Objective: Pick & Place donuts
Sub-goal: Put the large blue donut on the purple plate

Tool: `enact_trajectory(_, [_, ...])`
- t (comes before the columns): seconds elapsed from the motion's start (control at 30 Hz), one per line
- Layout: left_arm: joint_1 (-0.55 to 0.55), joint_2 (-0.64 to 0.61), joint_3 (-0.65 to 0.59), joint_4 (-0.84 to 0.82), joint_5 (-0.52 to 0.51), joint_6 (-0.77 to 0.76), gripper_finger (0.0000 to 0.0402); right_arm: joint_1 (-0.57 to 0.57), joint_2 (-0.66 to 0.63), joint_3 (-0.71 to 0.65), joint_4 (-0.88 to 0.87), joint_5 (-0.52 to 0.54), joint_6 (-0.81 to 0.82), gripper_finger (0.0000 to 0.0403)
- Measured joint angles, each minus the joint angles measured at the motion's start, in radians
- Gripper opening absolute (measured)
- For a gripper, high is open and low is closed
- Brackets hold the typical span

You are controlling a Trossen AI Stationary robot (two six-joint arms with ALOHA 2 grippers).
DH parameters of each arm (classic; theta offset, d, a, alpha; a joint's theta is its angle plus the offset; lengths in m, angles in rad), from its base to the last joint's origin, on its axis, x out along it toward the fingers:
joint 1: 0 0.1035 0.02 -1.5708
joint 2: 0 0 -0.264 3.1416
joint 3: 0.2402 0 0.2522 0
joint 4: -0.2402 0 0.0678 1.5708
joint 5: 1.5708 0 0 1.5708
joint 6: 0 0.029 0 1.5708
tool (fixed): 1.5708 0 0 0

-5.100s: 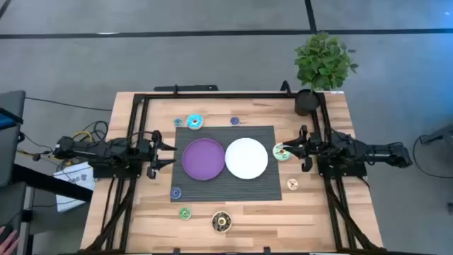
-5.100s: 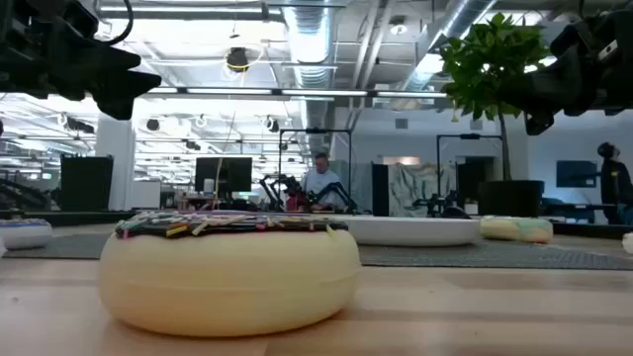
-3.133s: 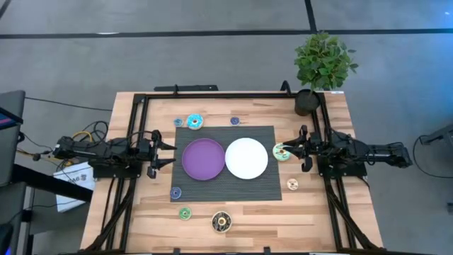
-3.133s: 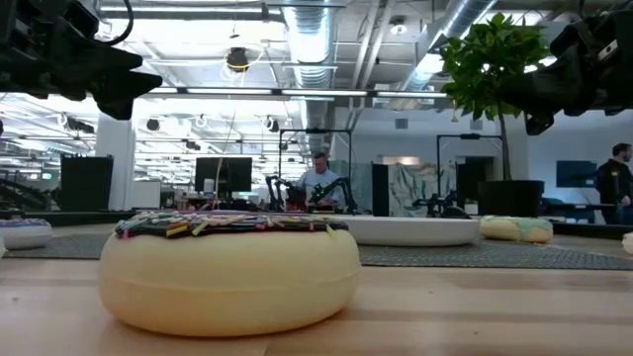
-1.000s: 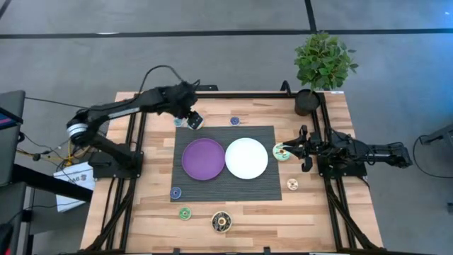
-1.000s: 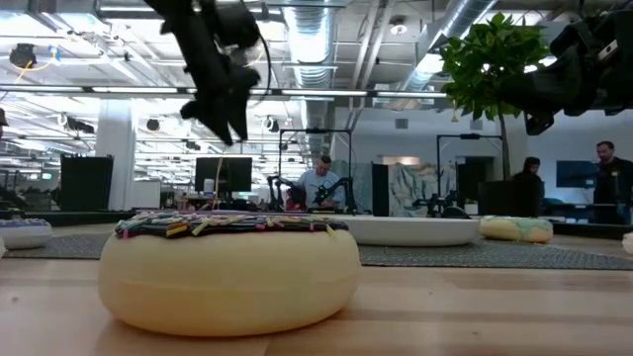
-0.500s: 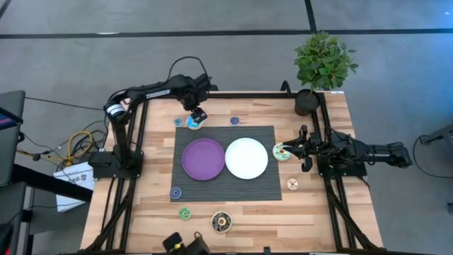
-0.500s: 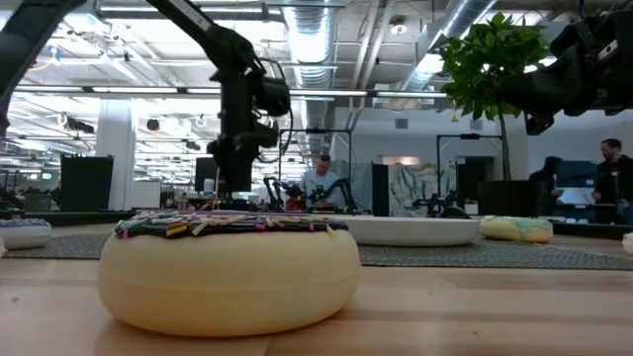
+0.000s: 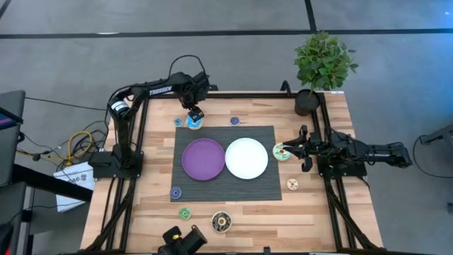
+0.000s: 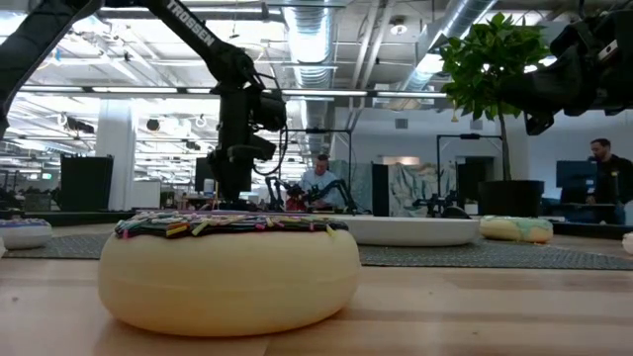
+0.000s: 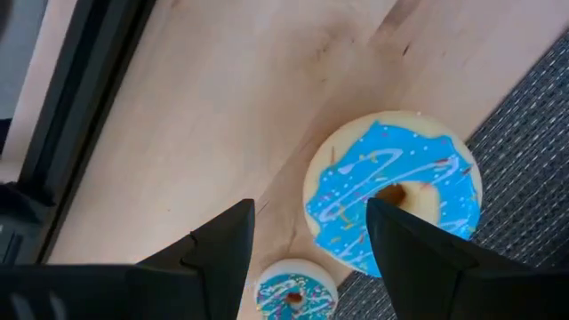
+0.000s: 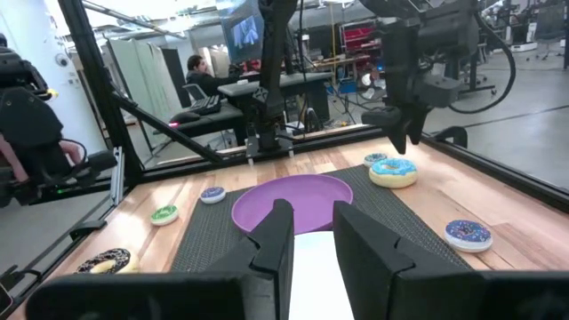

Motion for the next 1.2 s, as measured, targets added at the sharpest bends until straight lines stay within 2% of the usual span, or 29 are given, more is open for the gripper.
enact_trajectory(0.13, [0.005, 0.000, -0.006, -0.001, 0.047, 0.002, 0.0212, 0.000, 0.000, 0.000, 0.000, 0.000, 0.000, 0.0073])
enact_trajectory(0.93, [-0.026, 0.000, -0.008, -0.005, 0.022, 0.017, 0.0213, 0.000, 0.000, 0.000, 0.000, 0.000, 0.000, 0.0073])
enact_trajectory(1.2, [-0.027, -0.002, -0.113, 0.054, 0.014, 0.018, 0.0212, 0.000, 0.000, 0.000, 0.000, 0.000, 0.000, 0.0073])
